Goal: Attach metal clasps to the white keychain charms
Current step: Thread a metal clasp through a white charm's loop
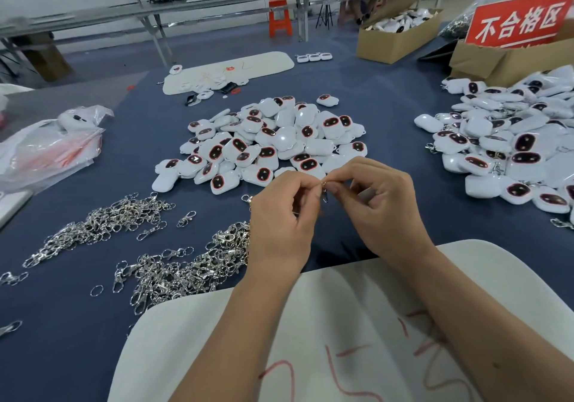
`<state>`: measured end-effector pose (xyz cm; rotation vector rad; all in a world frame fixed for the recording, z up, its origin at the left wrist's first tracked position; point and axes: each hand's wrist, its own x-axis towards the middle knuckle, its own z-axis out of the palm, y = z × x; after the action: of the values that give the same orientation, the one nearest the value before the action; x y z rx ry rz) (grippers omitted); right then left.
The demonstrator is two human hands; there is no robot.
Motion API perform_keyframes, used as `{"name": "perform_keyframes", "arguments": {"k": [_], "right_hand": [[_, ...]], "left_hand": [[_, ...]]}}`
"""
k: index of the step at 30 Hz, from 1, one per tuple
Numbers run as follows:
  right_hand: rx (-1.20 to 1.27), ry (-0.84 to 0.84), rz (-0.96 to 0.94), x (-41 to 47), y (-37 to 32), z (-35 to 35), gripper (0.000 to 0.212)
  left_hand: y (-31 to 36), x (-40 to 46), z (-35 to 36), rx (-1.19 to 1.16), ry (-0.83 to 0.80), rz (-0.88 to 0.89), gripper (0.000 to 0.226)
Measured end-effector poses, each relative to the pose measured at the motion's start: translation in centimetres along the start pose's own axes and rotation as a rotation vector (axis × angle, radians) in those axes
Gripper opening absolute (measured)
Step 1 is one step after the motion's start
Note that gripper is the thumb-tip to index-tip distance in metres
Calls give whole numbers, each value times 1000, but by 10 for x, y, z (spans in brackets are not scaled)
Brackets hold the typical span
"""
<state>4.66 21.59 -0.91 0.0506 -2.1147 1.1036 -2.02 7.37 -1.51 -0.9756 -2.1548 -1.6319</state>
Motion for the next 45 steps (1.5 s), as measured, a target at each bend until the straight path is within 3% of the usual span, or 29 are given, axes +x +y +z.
{"name": "perform_keyframes", "arguments": {"k": [11, 19, 22, 24, 25, 27, 29, 35, 45], "right_hand": [[373, 77, 247, -5, -4, 15, 21], [369, 37, 383, -3, 3, 17, 13], [381, 186, 512, 0, 10, 18, 33], [478, 273, 590, 3, 14, 16, 26], [530, 279, 631, 4, 16, 15, 20], [553, 238, 682, 4, 21, 12, 36], [485, 222, 679, 4, 23, 11, 40], [424, 247, 608, 2, 18, 11, 11], [105, 173, 497, 5, 12, 16, 11]], "left_hand": [[10, 0, 4, -67, 63, -45, 10], [8, 1, 3, 58, 88, -22, 8], [4, 1, 0, 146, 39, 4, 11], [2, 1, -1, 204, -32, 5, 13], [1, 1, -1, 223, -65, 0, 13], [0, 0, -1, 229, -120, -21, 14], [0, 0, 0, 214, -153, -38, 14], [1, 0, 0, 207, -157, -48, 10], [4, 0, 1, 257, -252, 43, 11]]}}
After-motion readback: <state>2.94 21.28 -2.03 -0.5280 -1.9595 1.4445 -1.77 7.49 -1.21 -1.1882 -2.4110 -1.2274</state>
